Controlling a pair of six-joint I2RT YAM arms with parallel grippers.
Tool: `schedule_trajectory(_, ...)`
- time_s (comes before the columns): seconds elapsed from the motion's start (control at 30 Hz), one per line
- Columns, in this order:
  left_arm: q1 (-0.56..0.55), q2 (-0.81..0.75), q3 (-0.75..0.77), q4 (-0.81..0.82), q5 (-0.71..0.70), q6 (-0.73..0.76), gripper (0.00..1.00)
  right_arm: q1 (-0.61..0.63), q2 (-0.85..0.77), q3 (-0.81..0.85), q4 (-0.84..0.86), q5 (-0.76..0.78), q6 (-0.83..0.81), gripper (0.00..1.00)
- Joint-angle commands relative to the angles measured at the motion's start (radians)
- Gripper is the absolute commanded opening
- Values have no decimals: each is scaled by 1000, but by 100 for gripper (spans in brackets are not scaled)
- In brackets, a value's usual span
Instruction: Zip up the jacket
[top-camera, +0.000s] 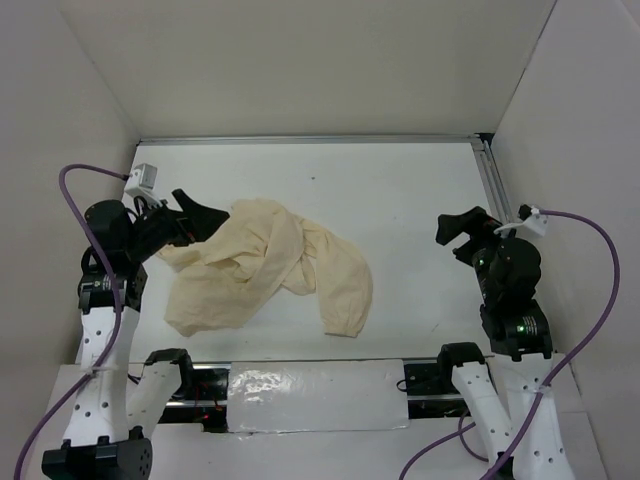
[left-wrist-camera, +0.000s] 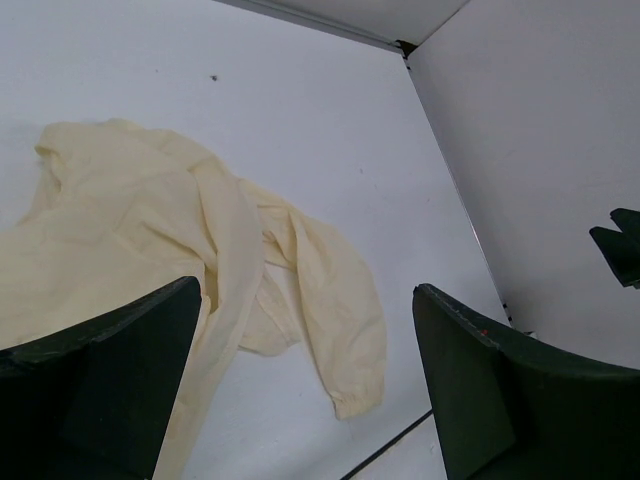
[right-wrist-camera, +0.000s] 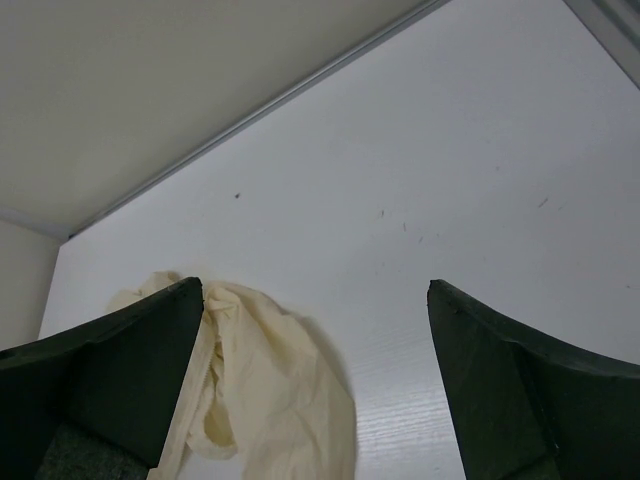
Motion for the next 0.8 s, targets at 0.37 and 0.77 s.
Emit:
schedule_trajectory(0.37,-1,191,14,-21,-24,51,99,92,223,54,107,-240,-100,100)
schedule_trajectory(0.77,-7,570,58,-45,-202,9,99,464,1038,458,203,-154,-237,100)
